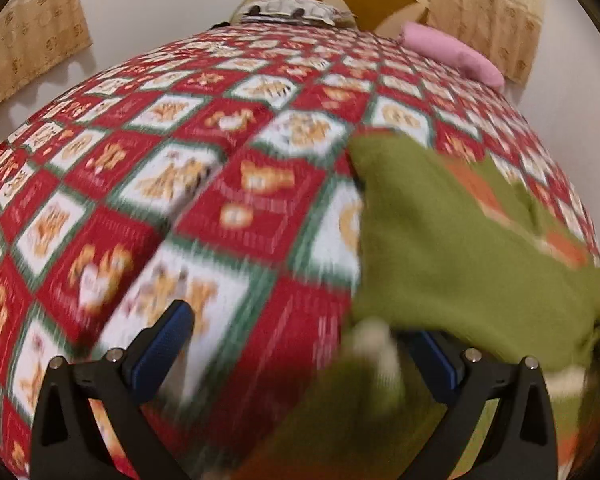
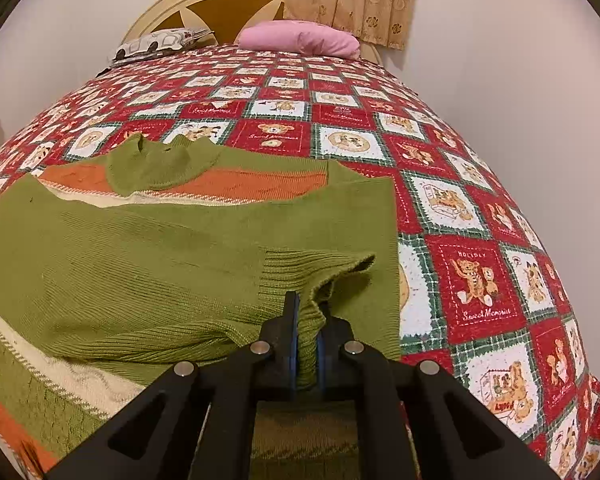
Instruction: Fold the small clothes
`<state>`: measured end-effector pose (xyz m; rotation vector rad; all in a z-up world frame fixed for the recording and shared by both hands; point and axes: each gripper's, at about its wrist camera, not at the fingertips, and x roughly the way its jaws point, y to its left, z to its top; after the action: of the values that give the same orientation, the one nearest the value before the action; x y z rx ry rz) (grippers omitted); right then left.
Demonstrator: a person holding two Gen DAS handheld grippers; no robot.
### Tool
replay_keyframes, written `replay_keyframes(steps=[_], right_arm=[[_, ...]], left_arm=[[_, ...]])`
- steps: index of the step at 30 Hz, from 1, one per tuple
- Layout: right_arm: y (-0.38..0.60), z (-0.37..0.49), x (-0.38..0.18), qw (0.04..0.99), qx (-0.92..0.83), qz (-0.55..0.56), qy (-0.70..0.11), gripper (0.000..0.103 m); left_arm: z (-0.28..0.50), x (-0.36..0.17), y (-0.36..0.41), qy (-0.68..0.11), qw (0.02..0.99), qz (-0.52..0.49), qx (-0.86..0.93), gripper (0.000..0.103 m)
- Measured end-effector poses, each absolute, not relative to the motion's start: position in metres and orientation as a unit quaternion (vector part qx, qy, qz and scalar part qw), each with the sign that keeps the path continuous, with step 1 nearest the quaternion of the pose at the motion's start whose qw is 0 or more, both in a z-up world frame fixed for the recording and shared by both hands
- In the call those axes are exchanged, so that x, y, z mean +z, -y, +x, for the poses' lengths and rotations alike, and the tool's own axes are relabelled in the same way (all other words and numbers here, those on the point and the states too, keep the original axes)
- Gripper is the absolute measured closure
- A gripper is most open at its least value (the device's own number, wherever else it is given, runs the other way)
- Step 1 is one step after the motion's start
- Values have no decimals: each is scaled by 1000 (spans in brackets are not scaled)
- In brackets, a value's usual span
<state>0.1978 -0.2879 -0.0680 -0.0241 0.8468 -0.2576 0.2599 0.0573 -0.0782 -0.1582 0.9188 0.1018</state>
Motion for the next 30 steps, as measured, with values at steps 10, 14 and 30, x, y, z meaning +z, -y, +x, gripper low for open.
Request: replay_keyframes(steps=[10,14,30], right_arm=[[292,200,-70,903,-123,-4,-412,95],[288,203,-69,897,-133,-19,-420,88],[87,271,10,918,153,-90,-356,61]], left_arm=[[250,-85,-80,-448,887,-79,85,0],[249,-84,-69,-453,888,-42,68,0],[214,-77,-103,-396,900,-185,3,0]])
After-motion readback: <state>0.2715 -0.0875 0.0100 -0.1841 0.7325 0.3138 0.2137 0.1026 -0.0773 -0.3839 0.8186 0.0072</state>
